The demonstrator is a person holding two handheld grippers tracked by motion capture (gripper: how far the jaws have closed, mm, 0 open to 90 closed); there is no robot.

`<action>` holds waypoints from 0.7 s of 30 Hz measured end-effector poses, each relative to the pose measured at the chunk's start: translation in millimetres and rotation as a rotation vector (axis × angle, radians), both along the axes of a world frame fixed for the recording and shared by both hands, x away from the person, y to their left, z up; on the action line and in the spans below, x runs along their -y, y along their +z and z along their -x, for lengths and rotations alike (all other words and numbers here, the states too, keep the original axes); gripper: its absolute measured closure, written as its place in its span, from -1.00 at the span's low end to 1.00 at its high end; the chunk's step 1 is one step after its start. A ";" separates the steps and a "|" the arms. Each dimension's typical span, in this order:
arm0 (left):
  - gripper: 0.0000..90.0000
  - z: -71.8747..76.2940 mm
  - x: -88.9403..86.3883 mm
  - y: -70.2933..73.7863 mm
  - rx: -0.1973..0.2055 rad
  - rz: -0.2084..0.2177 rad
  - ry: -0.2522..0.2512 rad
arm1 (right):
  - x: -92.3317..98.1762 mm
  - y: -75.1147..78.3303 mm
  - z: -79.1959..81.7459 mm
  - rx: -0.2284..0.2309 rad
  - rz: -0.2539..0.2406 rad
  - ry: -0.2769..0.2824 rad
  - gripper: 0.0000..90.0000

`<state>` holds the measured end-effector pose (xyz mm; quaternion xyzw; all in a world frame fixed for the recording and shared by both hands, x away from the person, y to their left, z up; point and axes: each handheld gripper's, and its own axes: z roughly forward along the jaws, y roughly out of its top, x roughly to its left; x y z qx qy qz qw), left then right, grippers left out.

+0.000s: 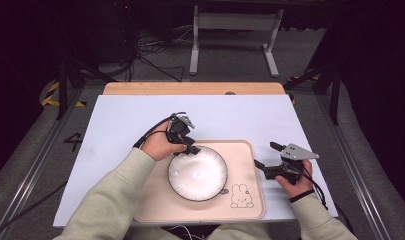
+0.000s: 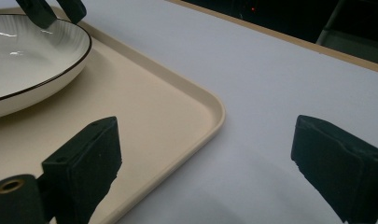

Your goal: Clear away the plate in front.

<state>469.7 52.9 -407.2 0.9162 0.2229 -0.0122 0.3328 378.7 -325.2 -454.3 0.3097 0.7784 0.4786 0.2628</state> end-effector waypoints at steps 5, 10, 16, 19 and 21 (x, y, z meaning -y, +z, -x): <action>-0.25 18.3 -7.2 14.0 0.073 0.065 0.031 | 0.7 0.2 -2.0 -0.021 -0.010 -0.001 -0.80; -0.34 42.3 -25.1 28.1 0.120 0.136 0.104 | 1.7 0.4 -3.0 -0.031 -0.019 -0.001 -0.81; -0.49 64.6 -48.0 39.4 0.183 0.192 0.173 | 1.4 0.4 -2.9 -0.029 -0.013 0.001 -0.81; -0.58 72.4 -61.3 44.2 0.212 0.223 0.205 | 1.3 0.3 -2.7 -0.027 -0.012 0.002 -0.81; -0.62 74.9 -65.7 45.4 0.220 0.233 0.211 | 1.3 0.3 -2.7 -0.027 -0.011 0.002 -0.81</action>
